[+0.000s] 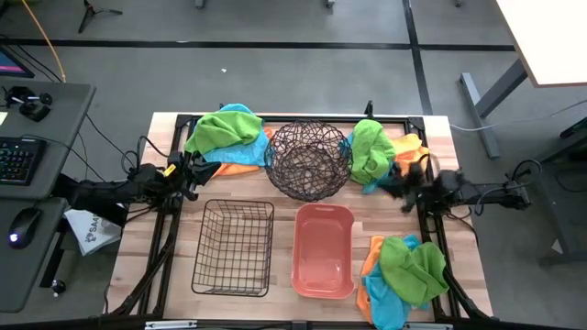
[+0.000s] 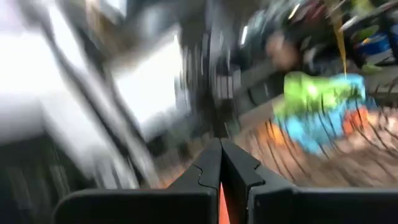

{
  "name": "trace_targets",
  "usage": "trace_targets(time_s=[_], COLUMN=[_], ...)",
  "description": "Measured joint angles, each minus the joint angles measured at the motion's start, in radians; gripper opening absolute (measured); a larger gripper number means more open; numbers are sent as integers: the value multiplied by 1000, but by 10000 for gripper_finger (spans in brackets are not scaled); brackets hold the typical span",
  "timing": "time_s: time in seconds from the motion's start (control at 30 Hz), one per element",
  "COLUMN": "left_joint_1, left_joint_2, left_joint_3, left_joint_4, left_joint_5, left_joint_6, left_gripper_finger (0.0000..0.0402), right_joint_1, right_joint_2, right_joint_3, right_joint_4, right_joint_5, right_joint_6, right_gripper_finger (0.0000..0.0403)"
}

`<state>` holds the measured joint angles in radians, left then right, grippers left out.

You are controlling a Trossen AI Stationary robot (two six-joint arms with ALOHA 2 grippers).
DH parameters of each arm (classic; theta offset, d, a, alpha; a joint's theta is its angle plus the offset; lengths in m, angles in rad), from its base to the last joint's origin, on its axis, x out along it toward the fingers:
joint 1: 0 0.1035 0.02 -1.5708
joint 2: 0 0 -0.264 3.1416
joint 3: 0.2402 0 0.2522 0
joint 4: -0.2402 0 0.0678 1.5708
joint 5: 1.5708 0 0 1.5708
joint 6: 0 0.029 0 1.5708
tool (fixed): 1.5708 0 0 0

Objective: Sort microfiber towel by color & place in baskets
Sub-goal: Put the top right green microfiber towel into the black woven basket

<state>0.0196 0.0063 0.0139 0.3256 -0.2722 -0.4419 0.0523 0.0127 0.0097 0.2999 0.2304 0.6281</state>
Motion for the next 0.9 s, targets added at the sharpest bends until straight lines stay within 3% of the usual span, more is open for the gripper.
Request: trace_targets(time_s=[0.1, 0.17, 0.33, 0.47, 0.57, 0.63, 0.77, 0.83, 0.9], left_joint_1=[0, 0, 0, 0, 0, 0, 0, 0, 0], left_joint_2=[0, 0, 0, 0, 0, 0, 0, 0, 0], left_joint_3=[0, 0, 0, 0, 0, 0, 0, 0, 0], left_joint_4=[0, 0, 0, 0, 0, 0, 0, 0, 0], left_joint_5=[0, 0, 0, 0, 0, 0, 0, 0, 0], left_joint_6=[0, 0, 0, 0, 0, 0, 0, 0, 0], left_gripper_finger=[0, 0, 0, 0, 0, 0, 0, 0, 0], right_joint_1=[0, -1, 0, -18, -86, -168, -399, -512, -609], right_joint_2=[0, 6, 139, 361, 524, 609, 794, 881, 959], right_joint_3=[0, 0, 85, 278, 465, 613, 879, 947, 967], right_joint_4=[158, 221, 392, 343, 129, -173, -841, -1041, -1118], right_joint_5=[237, 324, 348, 458, 506, 477, 303, 195, 102], right_joint_6=[282, 335, 287, 82, 20, 50, 219, 244, 215], right_gripper_finger=[0, 0, 0, 0, 2, 11, 60, 95, 134])
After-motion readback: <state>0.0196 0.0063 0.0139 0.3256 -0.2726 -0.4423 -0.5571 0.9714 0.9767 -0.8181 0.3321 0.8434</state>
